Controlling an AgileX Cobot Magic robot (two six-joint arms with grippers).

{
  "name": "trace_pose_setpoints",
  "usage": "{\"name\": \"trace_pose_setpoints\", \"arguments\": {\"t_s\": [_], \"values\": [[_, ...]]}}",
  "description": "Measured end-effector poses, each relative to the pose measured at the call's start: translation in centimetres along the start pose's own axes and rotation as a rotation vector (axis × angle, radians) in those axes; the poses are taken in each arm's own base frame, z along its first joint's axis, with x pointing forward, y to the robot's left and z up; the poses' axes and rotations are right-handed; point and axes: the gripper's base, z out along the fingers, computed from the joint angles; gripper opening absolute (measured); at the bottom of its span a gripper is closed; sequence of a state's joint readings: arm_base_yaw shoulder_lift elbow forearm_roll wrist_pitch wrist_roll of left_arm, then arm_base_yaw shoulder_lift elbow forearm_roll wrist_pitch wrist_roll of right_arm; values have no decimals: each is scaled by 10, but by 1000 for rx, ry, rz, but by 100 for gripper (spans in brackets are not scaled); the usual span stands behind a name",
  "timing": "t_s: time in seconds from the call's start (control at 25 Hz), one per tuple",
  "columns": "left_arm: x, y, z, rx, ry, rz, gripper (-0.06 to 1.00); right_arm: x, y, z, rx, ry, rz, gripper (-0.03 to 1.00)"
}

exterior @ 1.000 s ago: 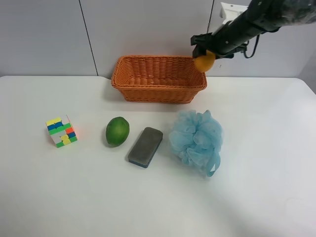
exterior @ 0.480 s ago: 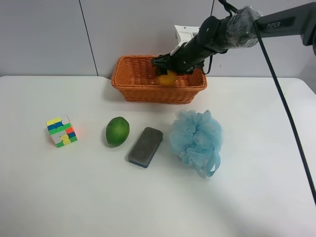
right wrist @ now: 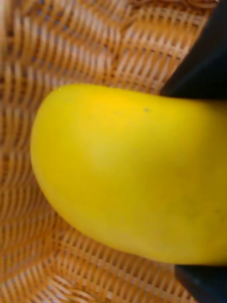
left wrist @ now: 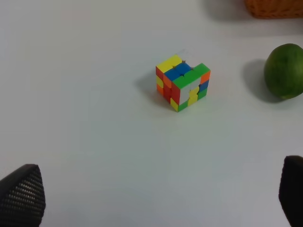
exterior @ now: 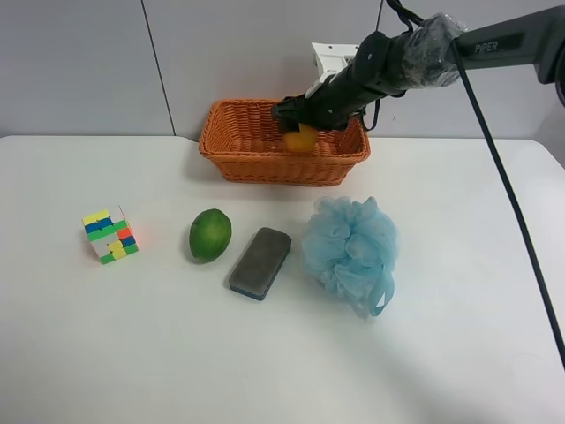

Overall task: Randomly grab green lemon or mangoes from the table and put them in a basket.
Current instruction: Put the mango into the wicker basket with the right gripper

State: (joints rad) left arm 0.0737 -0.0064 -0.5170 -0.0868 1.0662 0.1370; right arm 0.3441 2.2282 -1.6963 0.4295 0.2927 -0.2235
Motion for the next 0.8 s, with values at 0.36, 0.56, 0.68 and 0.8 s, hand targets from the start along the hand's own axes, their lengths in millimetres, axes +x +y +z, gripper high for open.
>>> {"name": "trace_pose_setpoints", "arguments": {"t_s": [0.36,0.56,0.68,0.8], "values": [[0,0,0,0,0,0,99,-4,0,0,8,-41,-1,81],[0,0,0,0,0,0,99,-9,2,-8,5,-37,-23,81],[0,0,0,0,0,0,99,-25,8,-33,1,-50,-81,81],[0,0,0,0,0,0,99,-45,16,-71,8,-74,-169,81]]}}
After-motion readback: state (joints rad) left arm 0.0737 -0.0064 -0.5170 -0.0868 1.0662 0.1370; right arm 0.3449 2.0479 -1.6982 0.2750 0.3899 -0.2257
